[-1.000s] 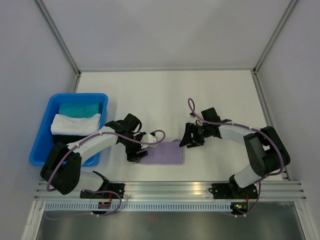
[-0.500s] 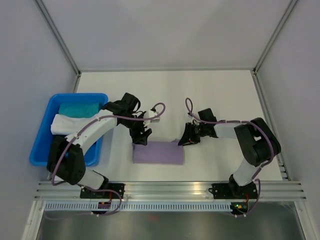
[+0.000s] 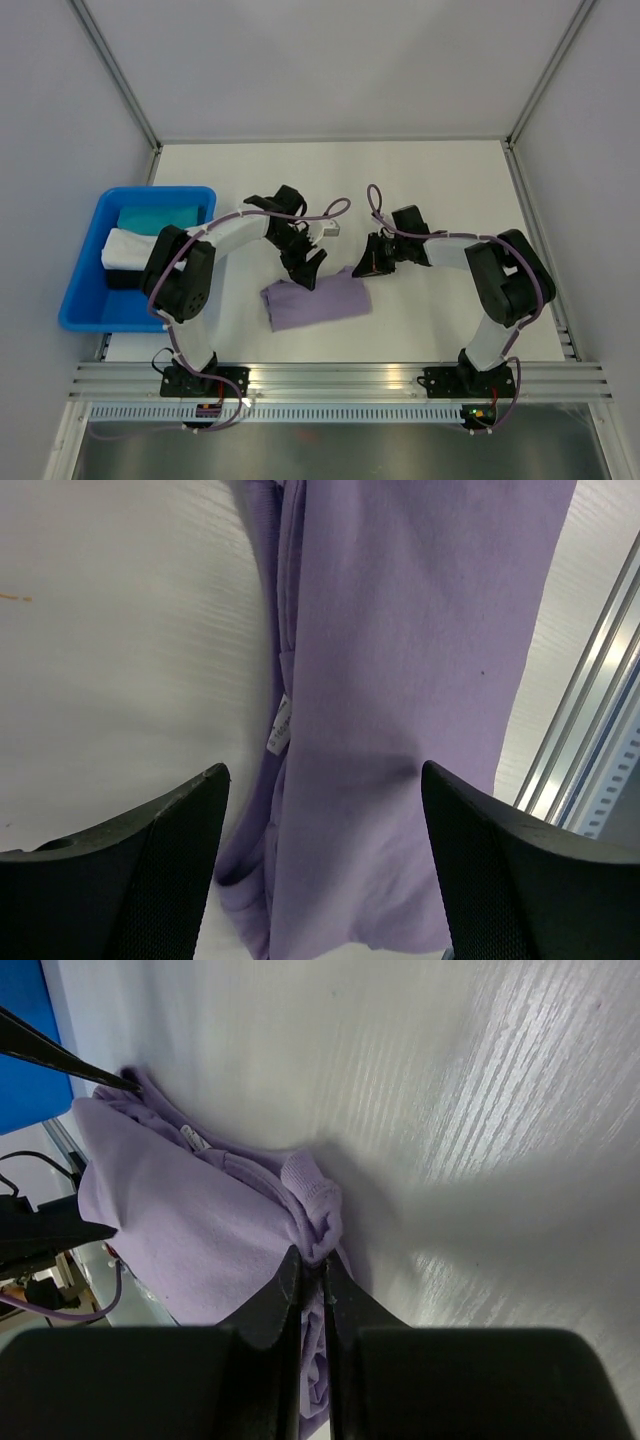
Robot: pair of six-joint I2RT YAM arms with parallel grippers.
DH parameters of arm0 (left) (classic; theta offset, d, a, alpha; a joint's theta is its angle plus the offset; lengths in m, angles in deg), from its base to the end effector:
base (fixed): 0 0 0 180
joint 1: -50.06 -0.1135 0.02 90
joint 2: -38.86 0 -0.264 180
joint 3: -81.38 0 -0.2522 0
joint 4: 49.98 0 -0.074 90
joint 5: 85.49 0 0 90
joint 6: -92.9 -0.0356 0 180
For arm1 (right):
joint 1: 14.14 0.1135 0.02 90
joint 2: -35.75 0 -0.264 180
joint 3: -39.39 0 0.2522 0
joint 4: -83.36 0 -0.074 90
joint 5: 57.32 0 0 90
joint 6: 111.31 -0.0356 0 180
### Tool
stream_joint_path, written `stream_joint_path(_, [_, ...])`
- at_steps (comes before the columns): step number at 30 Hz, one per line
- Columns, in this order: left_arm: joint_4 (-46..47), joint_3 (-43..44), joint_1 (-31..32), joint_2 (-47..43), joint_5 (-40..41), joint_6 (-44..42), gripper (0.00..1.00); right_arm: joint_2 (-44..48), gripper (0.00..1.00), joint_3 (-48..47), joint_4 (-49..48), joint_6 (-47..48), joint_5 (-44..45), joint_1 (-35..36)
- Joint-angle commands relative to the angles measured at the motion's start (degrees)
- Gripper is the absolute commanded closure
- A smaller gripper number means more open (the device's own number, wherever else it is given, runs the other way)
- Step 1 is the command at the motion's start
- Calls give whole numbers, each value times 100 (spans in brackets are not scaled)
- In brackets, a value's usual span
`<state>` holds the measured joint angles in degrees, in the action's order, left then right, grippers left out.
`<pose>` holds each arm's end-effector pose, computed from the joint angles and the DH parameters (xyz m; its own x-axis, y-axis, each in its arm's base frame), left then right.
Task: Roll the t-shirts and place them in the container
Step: Roll the tshirt
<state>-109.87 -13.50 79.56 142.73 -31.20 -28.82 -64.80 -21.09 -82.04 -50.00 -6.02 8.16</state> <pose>0.2878 -0.1867 0.1878 -0.4630 0.7525 -0.4684 0.8739 0.2992 -0.3832 0.2878 0.1421 0.1277 -0.9649 0.0092 -0.2624 -0.1909 0.6617 0.7251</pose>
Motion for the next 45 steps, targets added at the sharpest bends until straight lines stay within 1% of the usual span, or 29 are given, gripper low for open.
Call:
stream_joint_path(1, [350,204,127,238,-16,500,19,-87,92,-258,-137,92,125,19])
stream_joint_path(3, [342,55,127,318,-50,536,21,-122,92,-364,-146,74,187,11])
stream_joint_path(6, [341,-183,127,265,-147,448,32,-175,92,-504,-146,83,222,19])
stream_joint_path(7, [341,-235,127,247,-156,431,43,-201,92,-574,-146,91,231,19])
stream_joint_path(9, [341,-245,127,221,-104,422,57,-263,89,-636,-128,126,240,11])
stream_joint_path(10, [350,-245,109,212,-69,422,76,-280,86,-706,-102,179,275,19])
stream_joint_path(11, [350,-236,92,177,-68,439,81,-315,78,-742,-102,214,301,19])
stream_joint_path(12, [342,-227,65,160,-77,457,89,-325,72,-777,98,258,319,19])
stream_joint_path(13, [359,-218,22,133,-86,465,91,-325,66,-847,161,311,328,11])
stream_joint_path(14, [368,-227,-14,116,-77,474,91,-316,61,-874,223,424,319,19])
stream_joint_path(15, [385,-236,-58,81,-77,466,91,-264,53,-874,267,478,310,11])
stream_joint_path(16, [377,-236,-101,72,-77,457,91,-228,50,-848,276,522,284,19])
stream_joint_path(17, [385,-253,-206,71,-77,439,91,-193,47,-813,259,626,206,11])
stream_joint_path(19, [403,-271,-321,124,-42,395,89,-61,45,-682,180,697,65,11])
stream_joint_path(23, [543,-376,-357,256,107,299,87,149,43,-453,-22,750,-391,11])
stream_joint_path(26, [640,-429,-348,317,134,299,83,316,41,-321,-40,908,-498,81])
stream_joint_path(28, [675,-447,-348,352,282,272,78,317,39,-224,-40,892,-586,212])
stream_joint_path(31, [772,-447,-392,326,511,237,76,221,39,-145,-32,716,-516,274])
stream_joint_path(32, [824,-438,-418,292,607,237,76,125,40,-118,-188,655,-490,283])
stream_joint_path(34, [930,-325,-523,282,862,220,68,10,43,-144,-286,436,-385,318])
stream_joint_path(35, [965,-263,-559,282,968,228,63,-130,56,-188,-286,347,-306,327])
stream_joint_path(36, [974,-201,-594,274,1125,219,51,-201,65,-232,-312,198,-279,345])
stream_joint_path(37, [974,-61,-646,265,1197,211,47,-280,78,-337,-347,-108,-322,353])
stream_joint_path(38, [974,1,-664,247,1293,185,43,-411,82,-407,-391,-285,-349,353])
stream_joint_path(40, [983,150,-682,81,1373,19,37,-491,85,-557,-470,-558,-358,353])
stream_joint_path(41, [992,194,-673,11,1399,-52,27,-483,87,-584,-540,-811,-306,353])
stream_joint_path(43, [1001,343,-673,-305,1426,-280,12,-430,90,-662,-506,-998,-86,353])
stream_joint_path(44, [992,431,-682,-411,1513,-334,1,-387,92,-707,-445,-1129,124,353])
stream_joint_path(45, [983,537,-682,-499,1601,-413,0,-377,92,-742,-418,-1209,195,353])
